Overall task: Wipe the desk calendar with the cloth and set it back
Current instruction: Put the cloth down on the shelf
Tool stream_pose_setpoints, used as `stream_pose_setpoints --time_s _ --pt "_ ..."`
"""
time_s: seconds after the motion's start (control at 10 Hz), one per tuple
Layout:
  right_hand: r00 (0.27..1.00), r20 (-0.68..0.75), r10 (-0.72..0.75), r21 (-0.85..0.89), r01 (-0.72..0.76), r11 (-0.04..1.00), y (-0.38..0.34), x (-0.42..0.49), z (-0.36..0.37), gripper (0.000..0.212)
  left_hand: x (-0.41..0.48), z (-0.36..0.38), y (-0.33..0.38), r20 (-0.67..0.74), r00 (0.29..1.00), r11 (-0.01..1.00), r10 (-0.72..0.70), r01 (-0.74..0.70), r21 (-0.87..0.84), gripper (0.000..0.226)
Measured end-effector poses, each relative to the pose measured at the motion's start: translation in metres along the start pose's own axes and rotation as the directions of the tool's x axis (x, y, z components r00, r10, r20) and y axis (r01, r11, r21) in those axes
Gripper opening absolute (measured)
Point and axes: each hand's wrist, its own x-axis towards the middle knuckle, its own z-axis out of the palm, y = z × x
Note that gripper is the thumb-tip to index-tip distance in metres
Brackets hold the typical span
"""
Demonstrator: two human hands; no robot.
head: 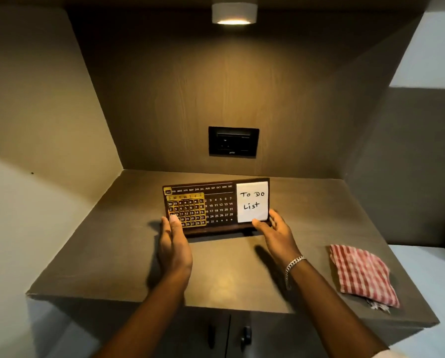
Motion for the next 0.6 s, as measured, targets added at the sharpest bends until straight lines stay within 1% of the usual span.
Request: stream_pose_setpoints --time_s 0.1,0.2,0.3,0.4,0.5,0.6 --pt "0.998 -0.044 0.038 0.056 -0.035 0.998 -0.006 0.02 -0.001 0.072 0.041 0.011 0.009 0.031 0.999 0.999 0.023 -0.022 -0.037 0.08" --pt "0.996 -0.08 0.037 0.041 -0.034 0.999 -0.014 0.045 -0.002 0.069 0.077 0.027 0.025 0.137 0.989 0.998 0.059 -0.058 -0.01 0.076" --pt "0.991 -0.133 0.016 0.045 -0.01 0.999 -0.02 0.068 0.002 0.066 0.107 0.045 0.032 0.175 0.977 0.992 0.118 -0.123 0.019 0.064" --pt "0.982 -0.186 0.028 0.076 -0.014 0.997 -0.021 0.085 0.008 0.066 0.127 0.057 0.031 0.204 0.965 0.981 0.164 -0.181 0.067 0.063" --pt "0.979 -0.2 0.039 0.085 -0.022 0.996 -0.015 0.086 0.011 0.068 0.136 0.058 0.03 0.242 0.949 0.961 0.203 -0.24 0.134 0.064" --pt "0.957 -0.288 0.036 0.081 -0.013 0.997 -0.036 0.082 0.004 0.065 0.121 0.047 0.044 0.195 0.927 0.895 0.322 -0.365 0.258 0.074"
